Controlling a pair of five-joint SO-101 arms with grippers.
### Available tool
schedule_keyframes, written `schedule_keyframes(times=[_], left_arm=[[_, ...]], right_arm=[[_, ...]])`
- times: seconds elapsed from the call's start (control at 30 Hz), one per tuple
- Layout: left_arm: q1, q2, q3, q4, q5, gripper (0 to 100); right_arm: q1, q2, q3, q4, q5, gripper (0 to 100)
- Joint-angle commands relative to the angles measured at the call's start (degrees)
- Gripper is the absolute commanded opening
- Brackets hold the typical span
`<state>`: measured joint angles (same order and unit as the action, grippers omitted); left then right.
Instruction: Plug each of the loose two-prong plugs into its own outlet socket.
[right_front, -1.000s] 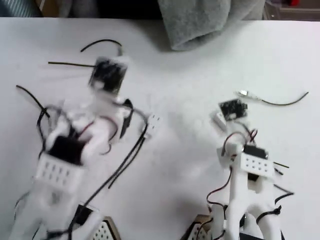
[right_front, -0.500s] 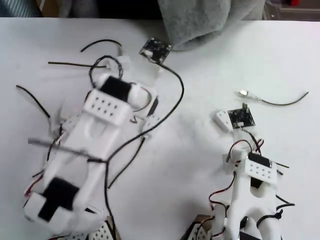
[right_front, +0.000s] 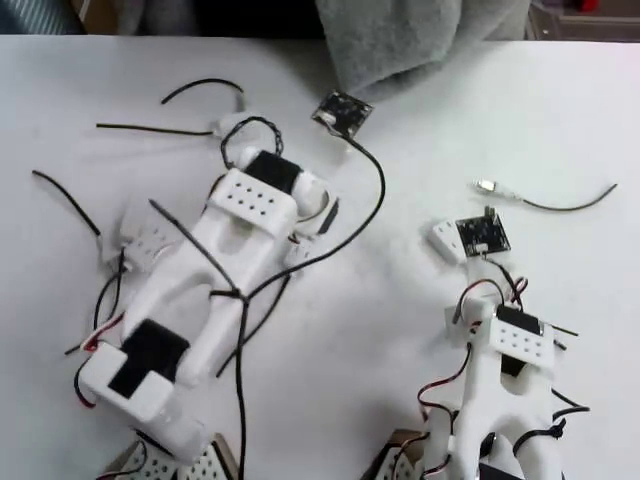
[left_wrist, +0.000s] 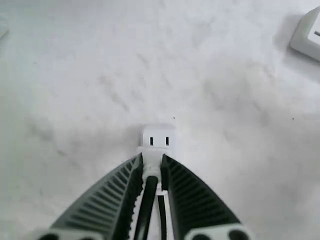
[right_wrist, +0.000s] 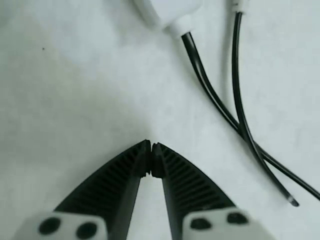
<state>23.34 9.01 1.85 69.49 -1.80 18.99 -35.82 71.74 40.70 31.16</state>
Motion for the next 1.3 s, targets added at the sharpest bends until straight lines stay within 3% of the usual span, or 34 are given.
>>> schedule_keyframes(times=[0.0,0.23,0.93,1.27], left_arm=[[1.71,0.4,-2.64,-1.93,-0.79,2],[3.56,1.01,-2.64,-2.11,-3.69,2],[0.75,1.01,-2.64,-1.85,-3.43,2],[-0.48,0.84,1.32,-5.71,-3.6,2]], right_arm=[[0.57,-1.36,-0.18,-0.84,-0.44,1.8],[0.57,-1.36,-0.18,-0.84,-0.44,1.8],[-0.84,-1.27,-0.09,-0.84,-0.44,1.8],[-0.84,-1.27,-0.09,-0.84,-0.44,1.8]])
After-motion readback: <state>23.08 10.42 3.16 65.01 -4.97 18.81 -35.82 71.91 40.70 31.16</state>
